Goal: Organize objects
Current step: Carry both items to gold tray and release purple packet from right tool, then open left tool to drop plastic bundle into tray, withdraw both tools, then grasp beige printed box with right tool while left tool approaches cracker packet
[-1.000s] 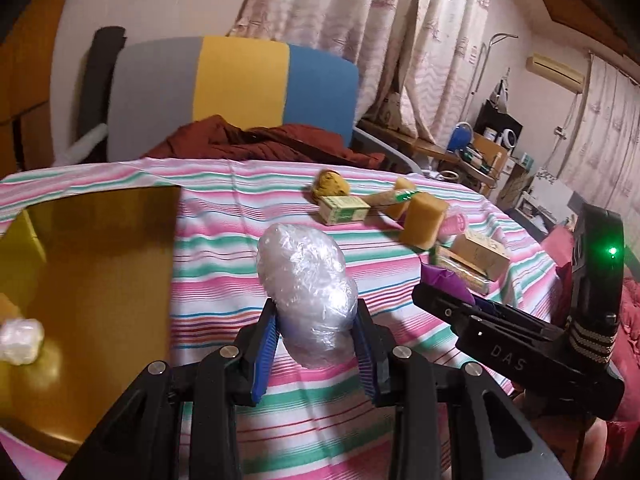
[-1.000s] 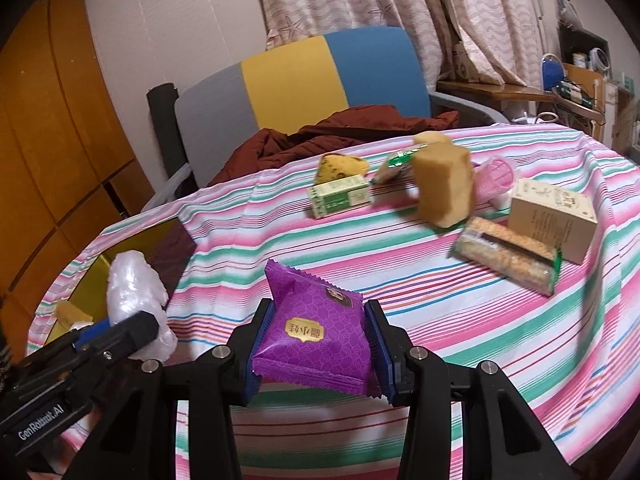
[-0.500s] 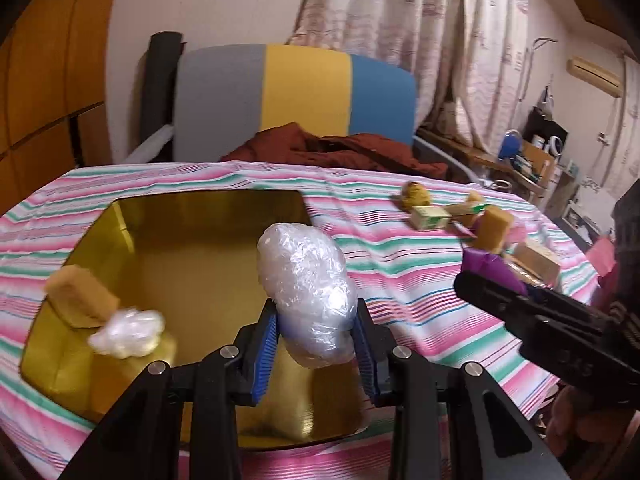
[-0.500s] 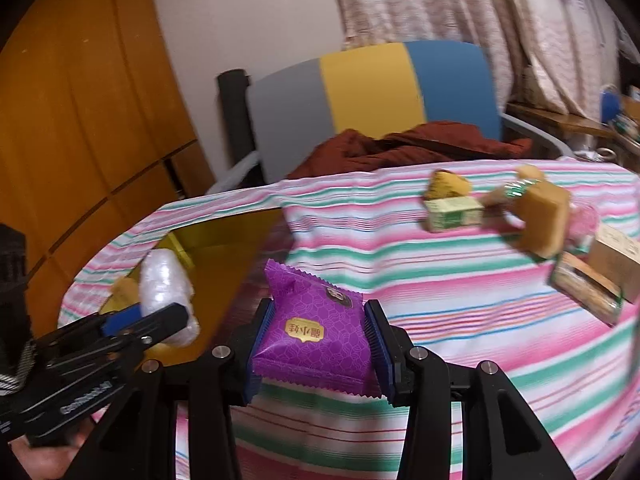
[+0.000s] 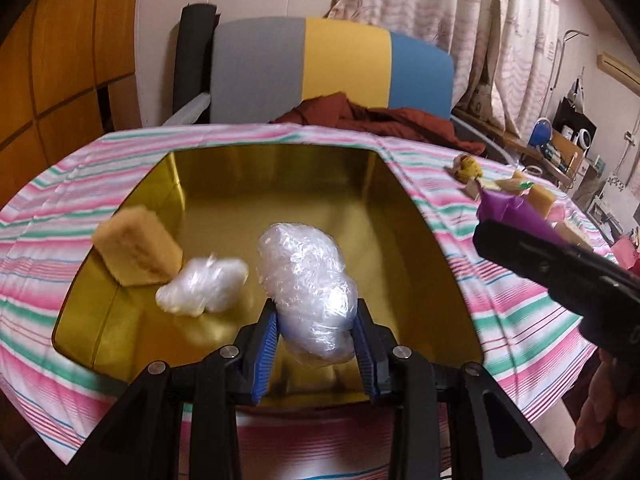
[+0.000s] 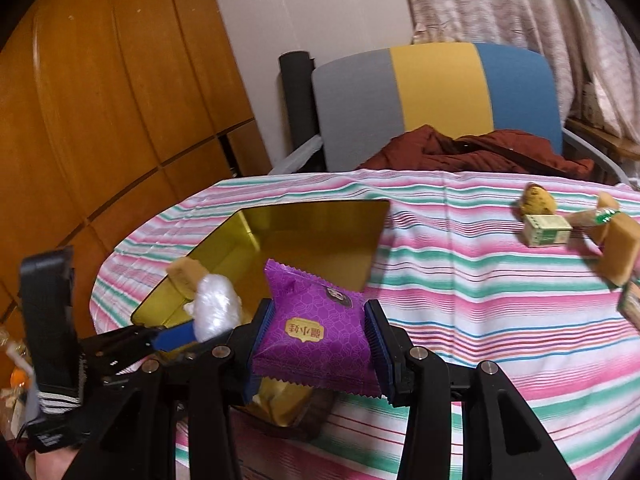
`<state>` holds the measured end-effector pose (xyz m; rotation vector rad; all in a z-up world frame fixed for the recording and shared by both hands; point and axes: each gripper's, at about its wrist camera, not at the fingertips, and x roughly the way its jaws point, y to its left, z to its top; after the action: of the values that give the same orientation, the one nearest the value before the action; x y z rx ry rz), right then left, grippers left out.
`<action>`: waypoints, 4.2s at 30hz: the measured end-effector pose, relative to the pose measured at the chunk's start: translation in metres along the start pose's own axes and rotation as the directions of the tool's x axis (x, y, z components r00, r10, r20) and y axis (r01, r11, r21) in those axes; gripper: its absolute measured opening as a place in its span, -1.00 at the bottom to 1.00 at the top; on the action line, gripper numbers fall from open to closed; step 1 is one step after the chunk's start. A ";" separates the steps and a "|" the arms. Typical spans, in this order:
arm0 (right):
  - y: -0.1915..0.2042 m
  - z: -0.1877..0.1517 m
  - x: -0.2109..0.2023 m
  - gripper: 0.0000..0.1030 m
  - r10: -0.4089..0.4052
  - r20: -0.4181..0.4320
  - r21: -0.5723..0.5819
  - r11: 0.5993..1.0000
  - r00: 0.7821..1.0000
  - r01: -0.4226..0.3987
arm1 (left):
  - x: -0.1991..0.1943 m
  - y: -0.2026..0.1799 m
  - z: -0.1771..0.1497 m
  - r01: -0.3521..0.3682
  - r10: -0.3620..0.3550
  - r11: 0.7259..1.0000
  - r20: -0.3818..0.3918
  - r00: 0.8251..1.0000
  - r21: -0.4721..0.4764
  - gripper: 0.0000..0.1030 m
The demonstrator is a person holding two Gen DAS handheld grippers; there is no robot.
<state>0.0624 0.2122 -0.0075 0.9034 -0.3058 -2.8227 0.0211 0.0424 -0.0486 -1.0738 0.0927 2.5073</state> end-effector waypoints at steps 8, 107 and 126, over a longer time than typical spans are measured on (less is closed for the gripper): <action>0.015 -0.005 0.017 -0.10 0.023 -0.046 -0.013 1.000 0.999 -0.024 | 0.008 0.011 -0.005 -0.040 0.040 0.999 -0.030 0.999 -0.008 -0.31; -0.304 -0.025 -0.045 0.87 -0.211 -0.160 0.330 0.910 0.964 0.253 | 0.005 -0.146 0.009 0.258 -0.253 0.958 -0.053 0.966 0.129 0.43; -0.342 0.008 -0.104 0.89 -0.403 -0.064 0.069 0.911 0.913 0.407 | 0.037 -0.215 0.016 0.340 -0.309 0.906 -0.154 0.939 0.251 0.44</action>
<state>0.1107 0.5661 -0.0262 1.1725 -0.2518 -3.1763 0.0719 0.2547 -0.0419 -1.0180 0.2631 2.0651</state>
